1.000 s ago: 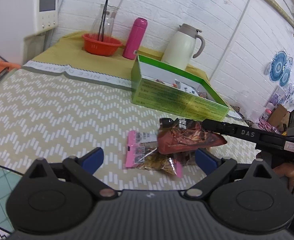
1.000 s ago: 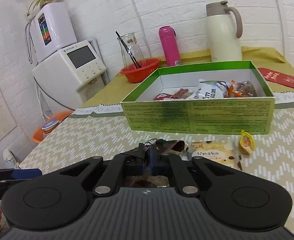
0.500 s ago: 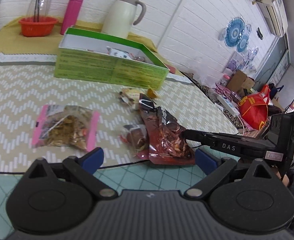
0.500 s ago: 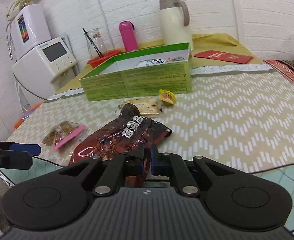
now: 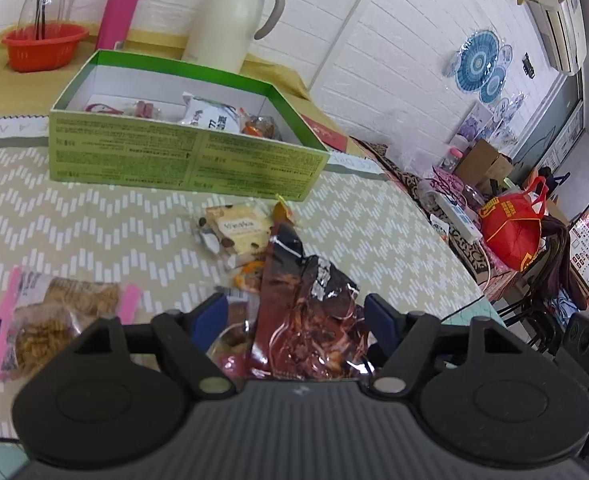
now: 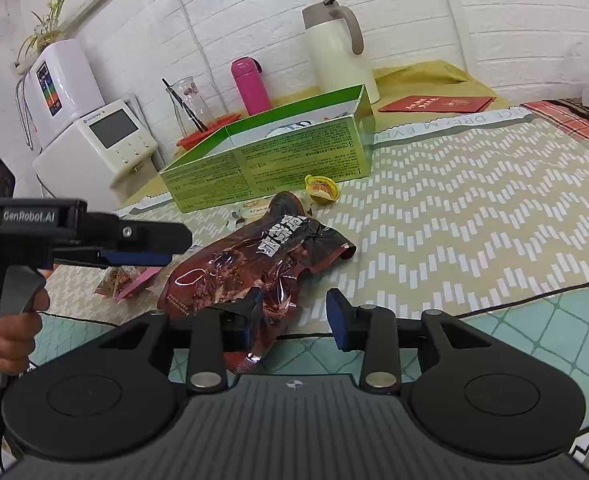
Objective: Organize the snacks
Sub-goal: 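Lift the brown jerky bag with the right tool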
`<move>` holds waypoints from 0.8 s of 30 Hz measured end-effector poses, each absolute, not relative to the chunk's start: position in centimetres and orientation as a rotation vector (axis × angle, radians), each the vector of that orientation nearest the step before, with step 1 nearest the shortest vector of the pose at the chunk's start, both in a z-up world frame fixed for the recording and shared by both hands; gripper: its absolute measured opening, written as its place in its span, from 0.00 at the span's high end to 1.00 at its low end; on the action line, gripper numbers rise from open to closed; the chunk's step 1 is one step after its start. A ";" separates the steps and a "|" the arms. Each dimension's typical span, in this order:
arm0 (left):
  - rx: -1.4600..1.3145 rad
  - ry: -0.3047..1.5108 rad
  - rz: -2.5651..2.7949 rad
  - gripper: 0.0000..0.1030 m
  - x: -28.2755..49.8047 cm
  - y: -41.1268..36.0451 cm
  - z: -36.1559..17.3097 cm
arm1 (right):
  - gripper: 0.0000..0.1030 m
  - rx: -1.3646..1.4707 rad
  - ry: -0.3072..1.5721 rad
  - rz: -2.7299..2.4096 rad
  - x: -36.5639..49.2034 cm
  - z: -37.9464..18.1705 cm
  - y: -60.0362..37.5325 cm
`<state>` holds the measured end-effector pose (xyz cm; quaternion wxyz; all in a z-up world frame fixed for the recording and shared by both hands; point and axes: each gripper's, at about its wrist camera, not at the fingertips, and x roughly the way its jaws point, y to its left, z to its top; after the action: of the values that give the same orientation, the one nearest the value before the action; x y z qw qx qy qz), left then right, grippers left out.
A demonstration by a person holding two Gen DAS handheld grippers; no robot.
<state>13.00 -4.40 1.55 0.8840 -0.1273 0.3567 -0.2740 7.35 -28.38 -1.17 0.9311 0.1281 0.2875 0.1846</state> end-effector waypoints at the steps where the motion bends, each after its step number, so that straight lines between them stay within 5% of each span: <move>1: -0.252 0.737 -0.577 0.28 13.2 -4.6 1.8 | 0.38 0.266 0.590 0.379 7.5 -1.2 -28.3; 8: -0.136 0.806 -0.589 0.28 17.3 -7.8 1.2 | 0.37 0.285 0.607 0.384 8.2 -1.6 -27.7; 12: -0.124 0.878 -0.646 0.46 17.2 -7.9 -0.2 | 0.37 0.286 0.616 0.390 8.2 -1.7 -27.9; 24: -0.085 0.859 -0.665 0.48 14.4 -7.9 -0.6 | 0.36 0.327 0.622 0.384 8.2 -1.9 -28.2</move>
<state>14.43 -7.94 -0.63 0.8552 -0.0405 0.4085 -0.3165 8.16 -28.22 -1.91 0.9210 0.1590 0.3027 0.1868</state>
